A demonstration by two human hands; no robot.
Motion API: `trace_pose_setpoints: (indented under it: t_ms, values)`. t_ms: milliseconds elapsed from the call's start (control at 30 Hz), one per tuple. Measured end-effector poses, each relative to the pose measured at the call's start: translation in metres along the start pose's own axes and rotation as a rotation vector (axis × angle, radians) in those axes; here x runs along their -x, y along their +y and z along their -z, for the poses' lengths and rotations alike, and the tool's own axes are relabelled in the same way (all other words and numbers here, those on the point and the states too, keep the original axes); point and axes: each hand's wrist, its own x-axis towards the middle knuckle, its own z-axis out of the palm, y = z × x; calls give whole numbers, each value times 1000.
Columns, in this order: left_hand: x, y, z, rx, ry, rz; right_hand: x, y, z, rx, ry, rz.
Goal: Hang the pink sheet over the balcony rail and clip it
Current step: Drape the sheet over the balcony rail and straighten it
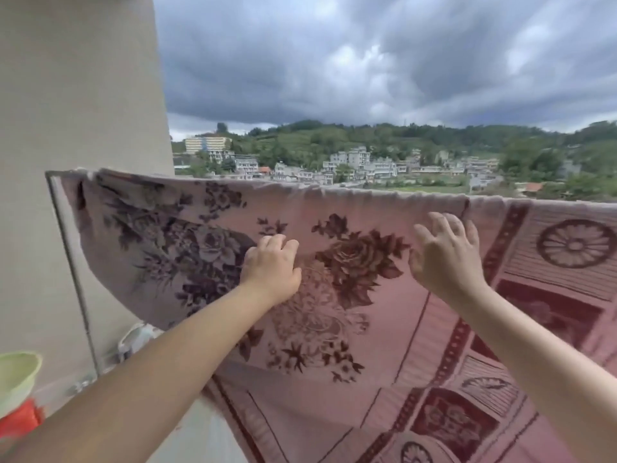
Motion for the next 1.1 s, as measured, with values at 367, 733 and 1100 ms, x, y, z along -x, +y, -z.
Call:
trace_pose_setpoints:
  t_ms: [367, 733, 1100]
  values:
    - [-66, -285, -57, 107, -11, 344, -133, -258, -101, -77, 121, 332]
    - [-152, -576, -71, 148, 95, 633, -284, -533, -192, -196, 59, 572]
    - [-266, -844, -85, 124, 109, 478, -405, -809, -295, -212, -58, 387]
